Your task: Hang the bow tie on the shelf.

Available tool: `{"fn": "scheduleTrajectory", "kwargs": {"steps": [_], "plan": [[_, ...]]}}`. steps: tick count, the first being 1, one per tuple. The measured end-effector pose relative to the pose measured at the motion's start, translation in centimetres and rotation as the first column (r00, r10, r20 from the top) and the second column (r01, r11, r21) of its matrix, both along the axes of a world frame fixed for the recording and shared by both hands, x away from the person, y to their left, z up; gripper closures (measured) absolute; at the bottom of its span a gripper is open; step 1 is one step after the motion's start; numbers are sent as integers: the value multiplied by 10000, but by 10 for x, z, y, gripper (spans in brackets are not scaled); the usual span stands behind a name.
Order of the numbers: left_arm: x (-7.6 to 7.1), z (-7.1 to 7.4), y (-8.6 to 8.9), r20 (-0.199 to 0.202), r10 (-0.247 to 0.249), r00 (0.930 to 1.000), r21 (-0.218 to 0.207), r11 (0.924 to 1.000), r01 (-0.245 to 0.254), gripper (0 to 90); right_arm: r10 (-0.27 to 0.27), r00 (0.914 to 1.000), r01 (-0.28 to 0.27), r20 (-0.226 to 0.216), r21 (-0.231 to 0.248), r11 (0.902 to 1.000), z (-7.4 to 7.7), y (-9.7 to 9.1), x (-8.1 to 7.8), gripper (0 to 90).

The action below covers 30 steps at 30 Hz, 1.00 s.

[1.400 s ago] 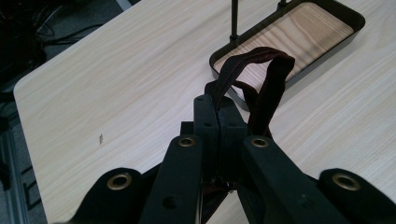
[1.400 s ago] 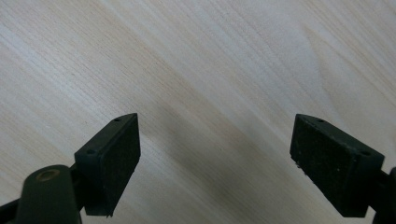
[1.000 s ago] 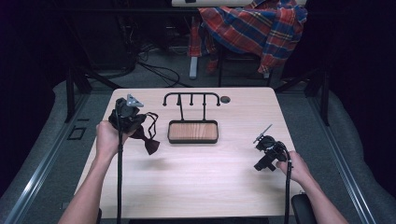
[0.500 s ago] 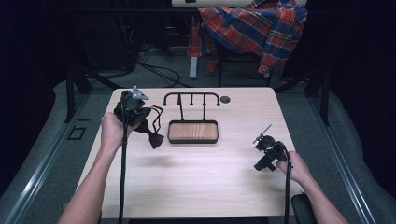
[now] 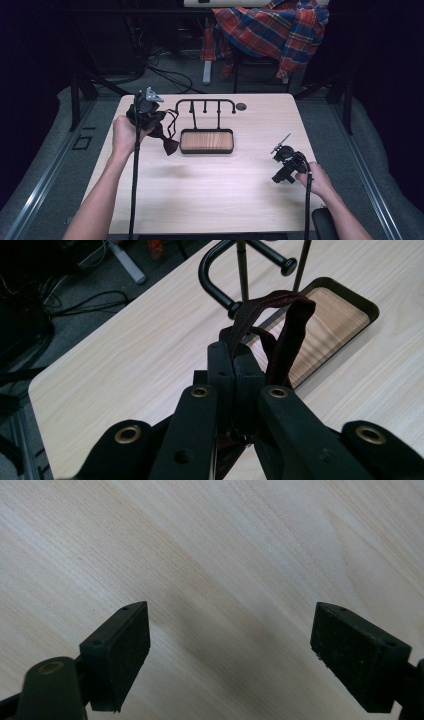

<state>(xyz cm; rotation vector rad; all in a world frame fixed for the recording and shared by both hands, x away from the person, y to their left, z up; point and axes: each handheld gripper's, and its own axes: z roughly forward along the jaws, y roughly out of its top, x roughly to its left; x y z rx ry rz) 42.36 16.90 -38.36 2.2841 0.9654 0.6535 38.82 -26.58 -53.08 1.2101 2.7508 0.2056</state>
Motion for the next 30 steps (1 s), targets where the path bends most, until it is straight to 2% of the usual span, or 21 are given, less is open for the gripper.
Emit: {"fn": "scheduleTrajectory", "kwargs": {"steps": [7, 9, 12, 13, 20, 30], "plan": [[4, 4, -7, 74, -157, 9998, 26, 9999, 157, 891, -204, 9996, 199, 183, 269, 9994, -2, 1, -1, 159], [6, 5, -9, 96, -166, 9998, 45, 9999, 166, 892, -9, 10000, 9, 17, 37, 10000, 0, 0, 0, 159], [10, 6, -11, -17, -288, 9996, -235, 9993, 288, 891, -101, 9999, 99, 113, 136, 9999, -1, 0, -1, 159], [11, 7, -12, -31, -312, 9995, -190, 9993, 312, 891, -191, 9996, 186, 197, 257, 9995, -1, 0, -1, 159], [21, 7, -19, -103, -336, 9994, -4, 9994, 336, 891, -49, 10000, 48, 78, 129, 9999, 0, 0, 0, 159], [39, 2, -20, -327, -34, 9995, 87, 10000, 37, 891, -102, 9997, 98, 210, 225, 9997, -1, 1, -2, 159]]}}
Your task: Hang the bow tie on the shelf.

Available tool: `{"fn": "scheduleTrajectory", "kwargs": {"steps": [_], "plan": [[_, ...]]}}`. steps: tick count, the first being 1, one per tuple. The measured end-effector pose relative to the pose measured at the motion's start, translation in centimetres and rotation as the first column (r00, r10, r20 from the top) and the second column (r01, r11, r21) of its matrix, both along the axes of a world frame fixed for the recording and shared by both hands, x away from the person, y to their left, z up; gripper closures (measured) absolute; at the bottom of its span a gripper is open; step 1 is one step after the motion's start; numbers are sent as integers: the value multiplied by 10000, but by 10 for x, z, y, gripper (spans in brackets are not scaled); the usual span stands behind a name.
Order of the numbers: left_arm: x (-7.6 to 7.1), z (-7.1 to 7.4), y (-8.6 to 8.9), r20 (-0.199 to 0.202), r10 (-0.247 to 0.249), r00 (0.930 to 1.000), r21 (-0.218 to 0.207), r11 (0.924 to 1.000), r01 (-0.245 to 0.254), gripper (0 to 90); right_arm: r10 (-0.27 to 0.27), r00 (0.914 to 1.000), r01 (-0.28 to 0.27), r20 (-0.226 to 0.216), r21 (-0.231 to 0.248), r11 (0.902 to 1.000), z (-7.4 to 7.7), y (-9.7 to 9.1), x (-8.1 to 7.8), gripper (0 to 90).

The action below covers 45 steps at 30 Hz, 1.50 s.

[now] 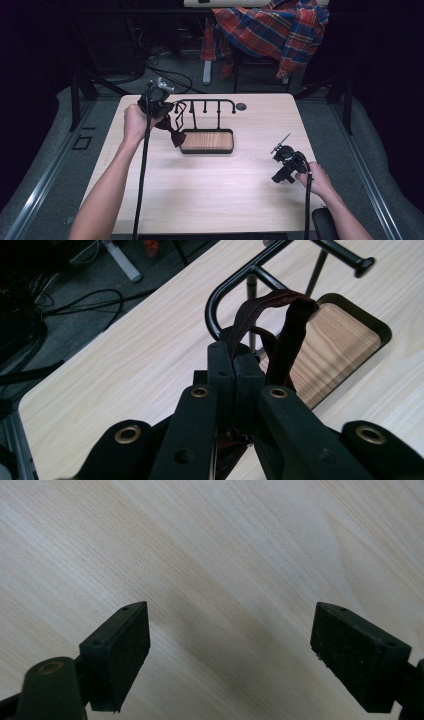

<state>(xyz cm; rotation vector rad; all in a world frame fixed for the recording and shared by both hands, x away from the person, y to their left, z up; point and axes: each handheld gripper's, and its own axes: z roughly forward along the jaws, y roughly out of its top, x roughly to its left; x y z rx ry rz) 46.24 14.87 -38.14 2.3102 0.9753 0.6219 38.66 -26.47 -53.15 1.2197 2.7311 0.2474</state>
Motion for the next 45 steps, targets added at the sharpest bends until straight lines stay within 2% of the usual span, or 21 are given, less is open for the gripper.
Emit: {"fn": "scheduleTrajectory", "kwargs": {"steps": [10, 17, 24, 30, 35, 36, 37, 38, 39, 40, 42, 45], "plan": [[14, -12, 2, -212, 389, 9990, 95, 9992, -387, 891, 3, 10000, -3, -6, -4, 10000, 0, 0, 0, 159], [20, -18, 2, -262, 553, 9981, 415, 9977, -542, 890, 164, 9998, -166, -141, -186, 9997, 2, 0, 1, 159], [22, -28, -1, -328, 605, 9976, 679, 9960, -582, 887, 50, 10000, -50, -24, -54, 10000, 0, 0, 0, 159], [25, -38, 3, -404, 756, 9963, 574, 9957, -732, 886, 135, 9999, -137, -93, -175, 9998, 2, 0, 1, 159], [27, -39, 9, -204, 980, 9950, 420, 9944, -971, 886, 122, 9998, -124, -126, -167, 9998, 1, 0, 1, 159], [28, -39, 9, -177, 1022, 9946, 394, 9941, -1014, 885, -430, 9987, 415, 275, 517, 9978, -5, 2, -3, 159], [29, -40, 10, -210, 1028, 9945, 358, 9941, -1020, 885, -430, 9987, 415, 275, 517, 9978, -5, 2, -3, 159], [29, -41, 10, -269, 1016, 9945, 350, 9943, -1006, 885, -307, 9992, 297, 247, 411, 9987, -4, 1, -2, 159], [29, -42, 9, -313, 996, 9945, 360, 9945, -984, 883, 16, 10000, -16, -13, -5, 10000, 0, 0, 0, 158], [28, -43, 8, -355, 962, 9947, 394, 9947, -948, 876, 131, 9998, -133, -127, -173, 9998, 1, 0, 1, 158], [26, -46, 7, -430, 891, 9951, 443, 9952, -872, 871, 145, 9997, -149, -176, -224, 9996, 1, 0, 1, 159], [24, -51, 8, -605, 895, 9942, 542, 9948, -862, 849, 1, 10000, -1, -85, -48, 10000, 0, 1, 0, 159]]}}
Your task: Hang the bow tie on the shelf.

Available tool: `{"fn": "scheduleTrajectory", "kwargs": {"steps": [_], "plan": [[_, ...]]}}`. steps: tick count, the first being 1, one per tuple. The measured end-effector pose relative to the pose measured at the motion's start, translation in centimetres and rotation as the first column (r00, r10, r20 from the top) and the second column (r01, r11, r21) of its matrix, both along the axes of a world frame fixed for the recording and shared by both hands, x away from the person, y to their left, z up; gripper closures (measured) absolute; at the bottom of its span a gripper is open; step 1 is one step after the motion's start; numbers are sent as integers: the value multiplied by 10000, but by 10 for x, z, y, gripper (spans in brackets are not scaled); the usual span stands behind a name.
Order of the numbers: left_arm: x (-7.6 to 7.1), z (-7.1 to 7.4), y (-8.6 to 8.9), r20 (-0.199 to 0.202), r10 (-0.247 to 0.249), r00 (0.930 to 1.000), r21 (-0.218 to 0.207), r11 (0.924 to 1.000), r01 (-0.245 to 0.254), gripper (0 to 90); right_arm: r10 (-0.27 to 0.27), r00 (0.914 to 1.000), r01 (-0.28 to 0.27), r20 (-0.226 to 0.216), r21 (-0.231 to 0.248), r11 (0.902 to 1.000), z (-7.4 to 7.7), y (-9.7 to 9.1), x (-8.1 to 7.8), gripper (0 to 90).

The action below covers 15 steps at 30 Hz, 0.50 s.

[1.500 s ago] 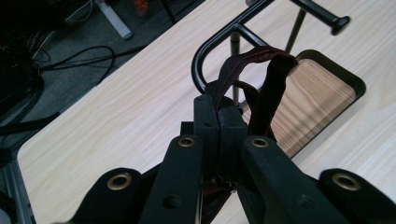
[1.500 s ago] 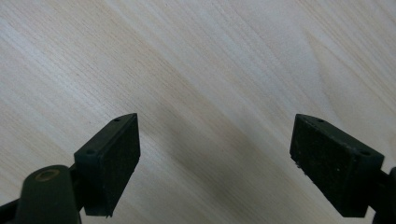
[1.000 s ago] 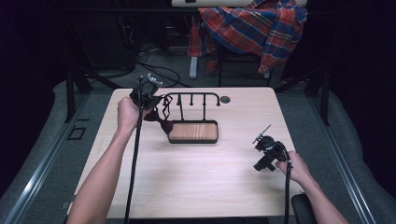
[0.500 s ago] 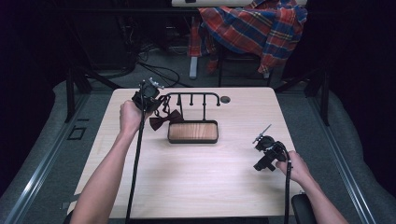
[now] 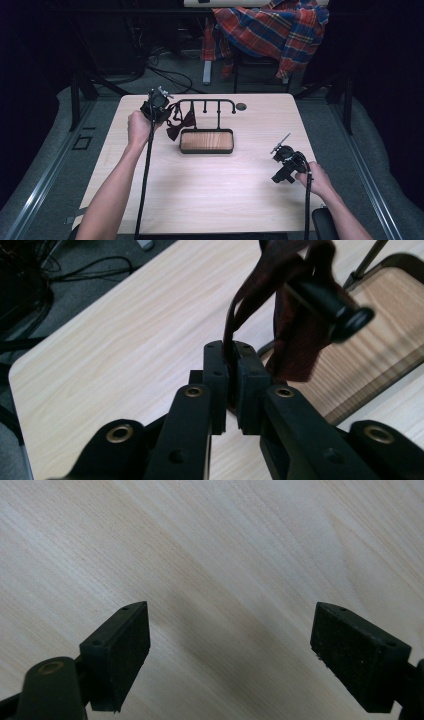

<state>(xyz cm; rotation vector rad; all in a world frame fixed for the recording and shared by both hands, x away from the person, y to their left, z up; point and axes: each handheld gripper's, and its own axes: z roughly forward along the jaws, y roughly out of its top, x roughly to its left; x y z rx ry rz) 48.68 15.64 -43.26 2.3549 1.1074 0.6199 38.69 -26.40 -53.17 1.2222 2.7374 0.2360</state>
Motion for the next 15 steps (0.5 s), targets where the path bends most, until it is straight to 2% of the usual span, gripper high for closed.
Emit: {"fn": "scheduleTrajectory", "kwargs": {"steps": [8, 10, 11, 13, 15], "plan": [[-3, -9, 3, -257, 7, 9997, -183, 9998, -12, 785, 56, 10000, -56, -20, -99, 9999, 1, 0, 0, 159], [-4, -9, 4, -319, 19, 9995, -289, 9996, -28, 740, 96, 9999, -96, -45, -98, 9999, 1, 0, 0, 159], [-4, -9, 4, -339, 30, 9994, -309, 9995, -40, 686, 113, 9999, -113, -1, -81, 9999, 1, 1, 0, 158], [-6, -8, 5, -354, 49, 9994, -506, 9987, -67, 659, 97, 10000, -97, -5, -64, 9999, 1, 1, 0, 159], [-7, -8, 5, -402, 49, 9992, -598, 9982, -73, 577, 128, 9999, -128, 6, -118, 9998, 2, 1, 0, 161]]}}
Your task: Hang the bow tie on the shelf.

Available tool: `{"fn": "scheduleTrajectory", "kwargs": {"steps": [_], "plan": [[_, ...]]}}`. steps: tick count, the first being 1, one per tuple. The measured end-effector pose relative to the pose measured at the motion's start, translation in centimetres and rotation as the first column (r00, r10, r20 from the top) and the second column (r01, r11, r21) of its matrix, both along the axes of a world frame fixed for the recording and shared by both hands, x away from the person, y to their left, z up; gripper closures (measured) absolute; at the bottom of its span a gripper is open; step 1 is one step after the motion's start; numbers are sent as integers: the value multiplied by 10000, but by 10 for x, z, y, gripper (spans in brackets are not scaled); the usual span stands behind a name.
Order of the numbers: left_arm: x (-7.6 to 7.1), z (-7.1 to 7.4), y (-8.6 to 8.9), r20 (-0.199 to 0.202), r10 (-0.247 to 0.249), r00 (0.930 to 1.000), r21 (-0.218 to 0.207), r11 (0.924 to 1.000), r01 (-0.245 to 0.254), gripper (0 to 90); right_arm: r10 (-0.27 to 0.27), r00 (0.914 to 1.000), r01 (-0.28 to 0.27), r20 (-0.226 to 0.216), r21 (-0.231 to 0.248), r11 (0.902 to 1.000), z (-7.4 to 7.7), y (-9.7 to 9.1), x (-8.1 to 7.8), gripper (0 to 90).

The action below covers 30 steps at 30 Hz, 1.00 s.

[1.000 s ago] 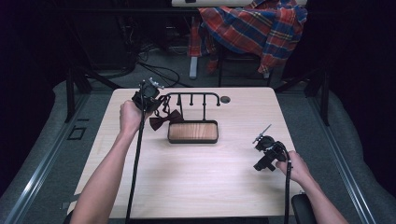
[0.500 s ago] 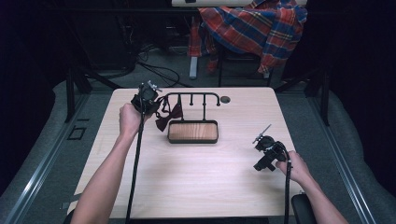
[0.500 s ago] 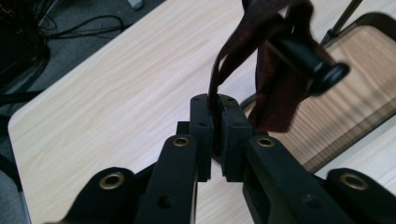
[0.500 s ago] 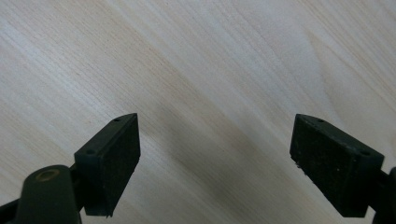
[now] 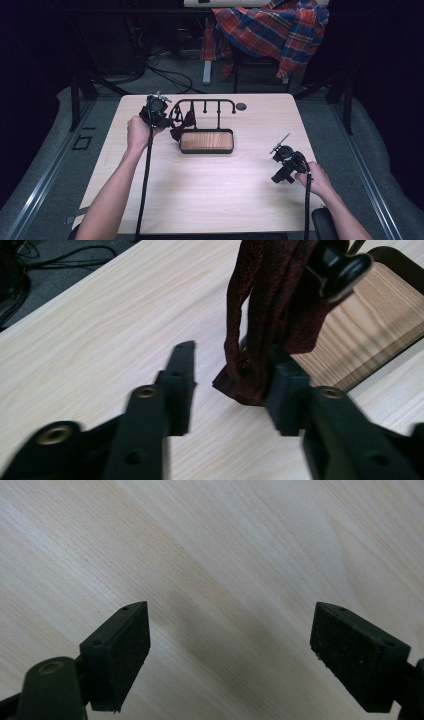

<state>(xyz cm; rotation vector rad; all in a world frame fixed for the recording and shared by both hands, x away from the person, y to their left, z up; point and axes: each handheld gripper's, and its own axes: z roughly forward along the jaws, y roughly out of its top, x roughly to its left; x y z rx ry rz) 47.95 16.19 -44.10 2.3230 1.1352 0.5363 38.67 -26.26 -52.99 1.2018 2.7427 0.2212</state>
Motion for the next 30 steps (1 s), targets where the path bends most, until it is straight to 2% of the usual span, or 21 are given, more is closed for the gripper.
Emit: {"fn": "scheduleTrajectory", "kwargs": {"steps": [3, 5, 6, 7, 8, 10, 12, 14, 15, 17, 19, 21, 27, 29, 30], "plan": [[1, 1, 0, -120, -10, 9999, -101, 9999, 9, 458, -50, 9999, 48, 113, 183, 9998, 1, 0, 0, 158], [-1, 2, 1, -193, -38, 9998, -300, 9995, 32, 415, -92, 9997, 87, 235, 206, 9998, 2, 1, -1, 169], [-1, 2, 1, -201, -63, 9998, -248, 9997, 58, 392, -34, 9996, 29, 297, 163, 9999, 4, 0, -1, 160], [-1, 3, 1, -109, -30, 9999, -144, 9999, 28, 372, -46, 9995, 39, 308, 232, 9997, 6, 0, -1, 147], [-2, 3, 3, -75, 60, 10000, -274, 9996, -63, 349, -228, 9987, 208, 448, 439, 9988, 5, -1, -1, 155], [-4, 2, 5, -150, 115, 9998, -603, 9981, -123, 320, -98, 9997, 94, 218, 192, 9998, 7, -2, 0, 167], [-4, 3, 7, -150, 114, 9998, -425, 9990, -120, 280, -321, 9986, 299, 422, 523, 9982, 5, -2, -1, 154], [-7, 5, 11, -99, 186, 9998, -651, 9977, -192, 244, -260, 9989, 243, 398, 432, 9988, 6, -3, 0, 160], [-8, 5, 12, -48, 208, 9998, -701, 9973, -211, 227, -348, 9987, 322, 384, 664, 9973, 6, -3, -1, 160], [-8, 7, 14, -82, 218, 9997, -727, 9971, -223, 200, -403, 9982, 367, 448, 795, 9962, 5, -3, -1, 158], [-10, 8, 15, -109, 255, 9996, -733, 9970, -262, 169, -285, 9989, 263, 360, 604, 9978, 7, -3, 0, 157], [-12, 8, 17, -202, 214, 9996, -890, 9958, -231, 164, -318, 9989, 292, 357, 719, 9970, 6, -3, -1, 157], [-22, 15, 22, -161, 104, 9998, -1008, 9948, -120, 148, -325, 9988, 298, 363, 748, 9968, 6, -2, -1, 159], [-26, 17, 23, -148, 18, 9999, -944, 9955, -32, 137, -286, 9989, 259, 373, 689, 9973, 7, -3, -1, 158], [-29, 19, 25, -166, 27, 9999, -894, 9960, -42, 131, -452, 9980, 415, 437, 811, 9958, 7, -2, -1, 158]]}}
